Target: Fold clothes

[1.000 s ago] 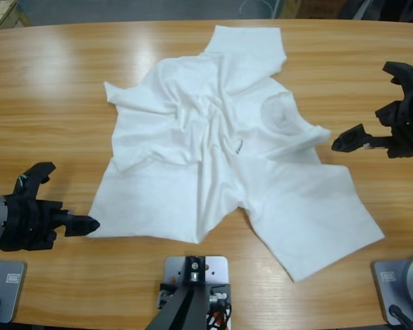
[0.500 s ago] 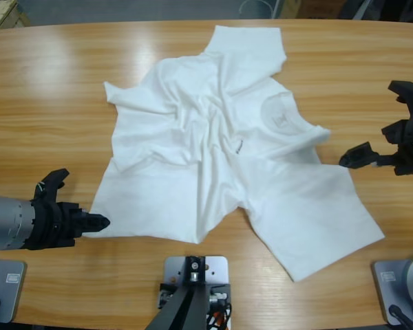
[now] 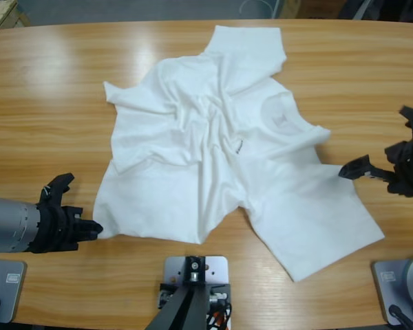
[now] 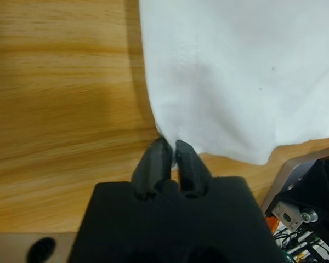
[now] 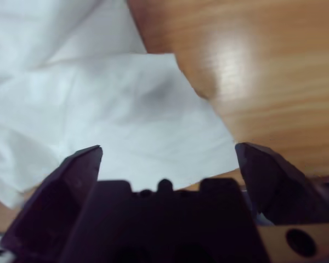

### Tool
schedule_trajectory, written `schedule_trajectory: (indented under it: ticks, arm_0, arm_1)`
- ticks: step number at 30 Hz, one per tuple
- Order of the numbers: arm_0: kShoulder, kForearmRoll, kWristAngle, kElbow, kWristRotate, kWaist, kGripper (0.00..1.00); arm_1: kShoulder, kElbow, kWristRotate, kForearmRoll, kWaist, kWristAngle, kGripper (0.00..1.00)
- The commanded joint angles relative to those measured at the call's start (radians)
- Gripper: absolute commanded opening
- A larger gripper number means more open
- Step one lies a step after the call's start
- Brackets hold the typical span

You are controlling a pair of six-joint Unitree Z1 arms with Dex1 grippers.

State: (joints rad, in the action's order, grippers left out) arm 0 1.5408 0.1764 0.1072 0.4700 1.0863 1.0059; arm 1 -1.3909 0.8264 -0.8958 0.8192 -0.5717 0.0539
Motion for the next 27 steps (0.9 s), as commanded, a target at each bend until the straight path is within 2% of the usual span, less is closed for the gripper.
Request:
schedule_trajectory:
  ticks: [1, 5, 8, 10, 14, 18, 22, 23, 24, 25, 27]
  arm_0:
    - [-0.01, 0.023, 0.008, -0.037, -0.002, 0.008, 0.0]
    - [-0.017, 0.024, 0.012, -0.036, -0.002, 0.008, 0.0]
    - [-0.031, 0.031, 0.014, -0.037, -0.002, 0.008, 0.0]
    - [-0.042, 0.039, 0.013, -0.037, -0.002, 0.008, 0.0]
    - [-0.051, 0.048, 0.013, -0.037, -0.002, 0.008, 0.0]
    - [-0.061, 0.051, 0.014, -0.036, -0.002, 0.008, 0.0]
    - [-0.069, 0.056, 0.013, -0.039, -0.002, 0.008, 0.0]
    - [-0.07, 0.057, 0.012, -0.039, -0.002, 0.008, 0.0]
    - [-0.071, 0.059, 0.012, -0.039, -0.002, 0.008, 0.0]
    - [-0.071, 0.06, 0.012, -0.039, -0.002, 0.008, 0.0]
    - [-0.07, 0.059, 0.011, -0.037, -0.002, 0.008, 0.0]
  arm_1:
    - [0.144, -0.254, -0.281, -0.259, -0.005, 0.058, 0.913]
    - [0.12, -0.307, -0.185, -0.383, 0.09, 0.026, 0.874]
    - [0.048, -0.349, -0.06, -0.505, 0.156, 0.104, 0.866]
    - [0.002, -0.349, 0.005, -0.529, 0.173, 0.122, 0.867]
    - [-0.066, -0.342, 0.018, -0.546, 0.188, 0.137, 0.865]
    - [-0.087, -0.334, 0.018, -0.536, 0.193, 0.085, 0.862]
    - [-0.13, -0.32, 0.009, -0.518, 0.193, 0.088, 0.854]
    - [-0.14, -0.319, 0.004, -0.522, 0.193, 0.093, 0.767]
    - [-0.149, -0.32, -0.001, -0.531, 0.194, 0.102, 0.579]
    - [-0.161, -0.327, -0.002, -0.557, 0.194, 0.11, 0.477]
    - [-0.191, -0.332, -0.003, -0.576, 0.193, 0.128, 0.455]
